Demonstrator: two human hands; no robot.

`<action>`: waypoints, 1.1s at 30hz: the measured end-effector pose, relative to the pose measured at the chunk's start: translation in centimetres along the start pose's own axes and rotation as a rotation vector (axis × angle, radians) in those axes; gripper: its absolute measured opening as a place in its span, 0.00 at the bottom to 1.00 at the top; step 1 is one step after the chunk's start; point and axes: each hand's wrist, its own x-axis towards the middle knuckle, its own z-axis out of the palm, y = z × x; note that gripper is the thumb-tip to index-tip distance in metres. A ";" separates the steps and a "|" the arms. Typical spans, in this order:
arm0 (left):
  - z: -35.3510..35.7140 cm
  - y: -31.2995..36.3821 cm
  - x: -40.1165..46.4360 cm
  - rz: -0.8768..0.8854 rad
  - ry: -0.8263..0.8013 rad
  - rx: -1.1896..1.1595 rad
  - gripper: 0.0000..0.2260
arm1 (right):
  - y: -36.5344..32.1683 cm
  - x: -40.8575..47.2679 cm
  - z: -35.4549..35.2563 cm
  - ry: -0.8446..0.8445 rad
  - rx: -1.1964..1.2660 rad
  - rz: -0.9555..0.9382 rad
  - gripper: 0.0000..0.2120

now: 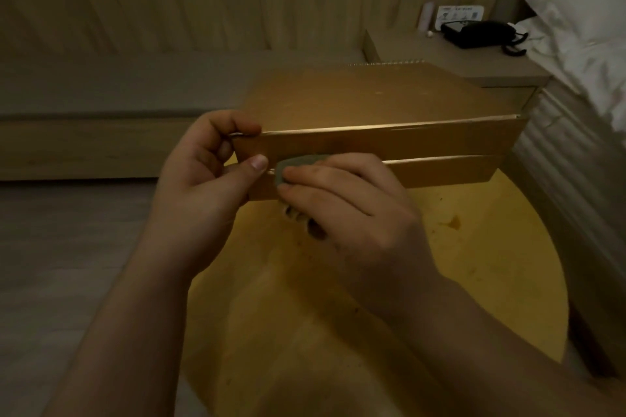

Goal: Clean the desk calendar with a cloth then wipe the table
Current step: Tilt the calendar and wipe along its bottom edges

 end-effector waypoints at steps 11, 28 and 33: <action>0.5 0.0 -0.6 -0.005 0.043 0.023 0.20 | 8.0 -5.5 -10.5 0.059 -0.277 0.248 0.08; -0.9 -0.2 -3.1 -0.086 0.044 0.031 0.13 | 16.0 4.2 -12.0 -0.663 0.881 1.407 0.26; -1.4 0.5 -4.6 -0.164 -0.005 -0.056 0.18 | 15.4 1.3 -12.2 -0.604 1.086 1.302 0.23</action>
